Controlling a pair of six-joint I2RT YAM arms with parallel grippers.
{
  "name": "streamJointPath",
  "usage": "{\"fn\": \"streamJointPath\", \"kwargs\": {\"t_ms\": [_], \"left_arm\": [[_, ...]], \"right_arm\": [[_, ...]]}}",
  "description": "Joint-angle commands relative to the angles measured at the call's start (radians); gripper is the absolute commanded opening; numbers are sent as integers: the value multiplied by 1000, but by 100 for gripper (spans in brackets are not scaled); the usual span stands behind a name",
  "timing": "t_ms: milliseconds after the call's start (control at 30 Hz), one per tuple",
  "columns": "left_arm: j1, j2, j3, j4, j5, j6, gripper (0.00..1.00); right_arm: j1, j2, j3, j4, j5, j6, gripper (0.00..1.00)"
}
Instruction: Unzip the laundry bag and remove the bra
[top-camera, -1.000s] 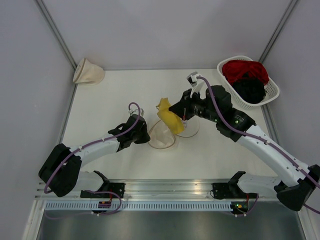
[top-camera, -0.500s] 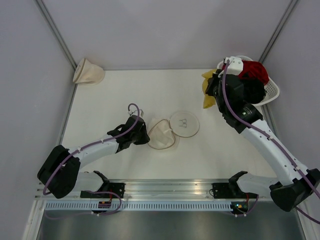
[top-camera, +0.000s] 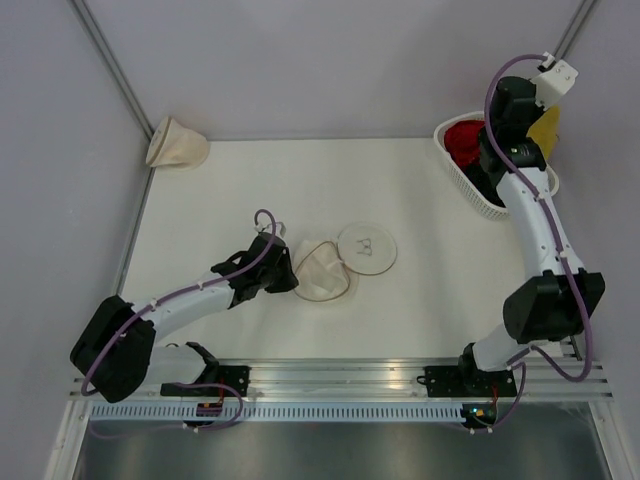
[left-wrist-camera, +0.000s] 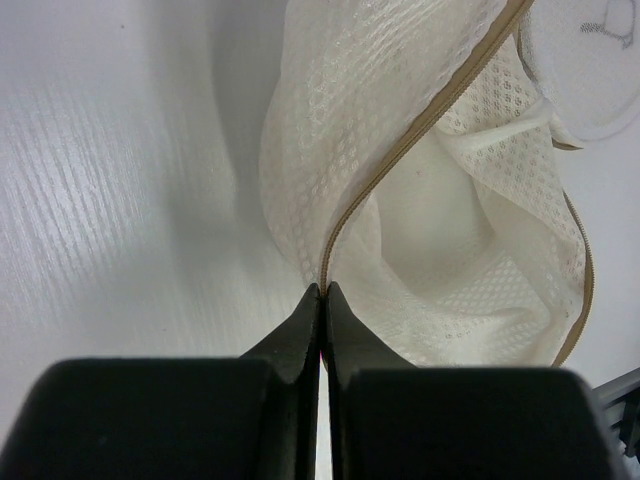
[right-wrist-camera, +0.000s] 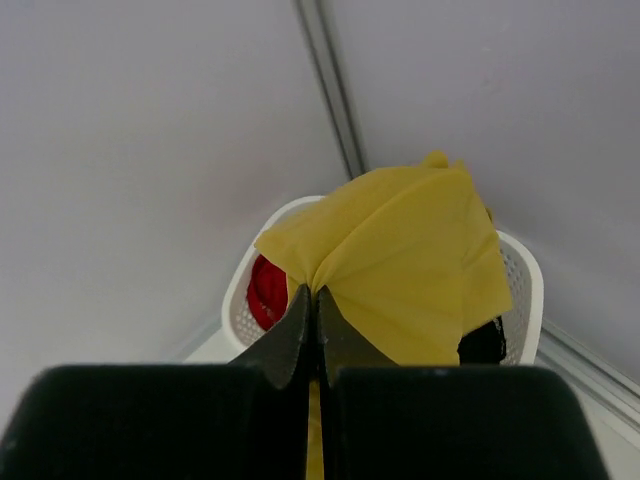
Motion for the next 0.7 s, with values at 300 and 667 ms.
{"fn": "streamJointPath", "kwargs": {"t_ms": [300, 667], "left_arm": [[-4, -109, 56, -142, -56, -1, 2], [-1, -163, 48, -173, -87, -23, 2]], "right_arm": [[-187, 586, 519, -77, -166, 137, 0], [-236, 648, 558, 108, -738, 178, 71]]}}
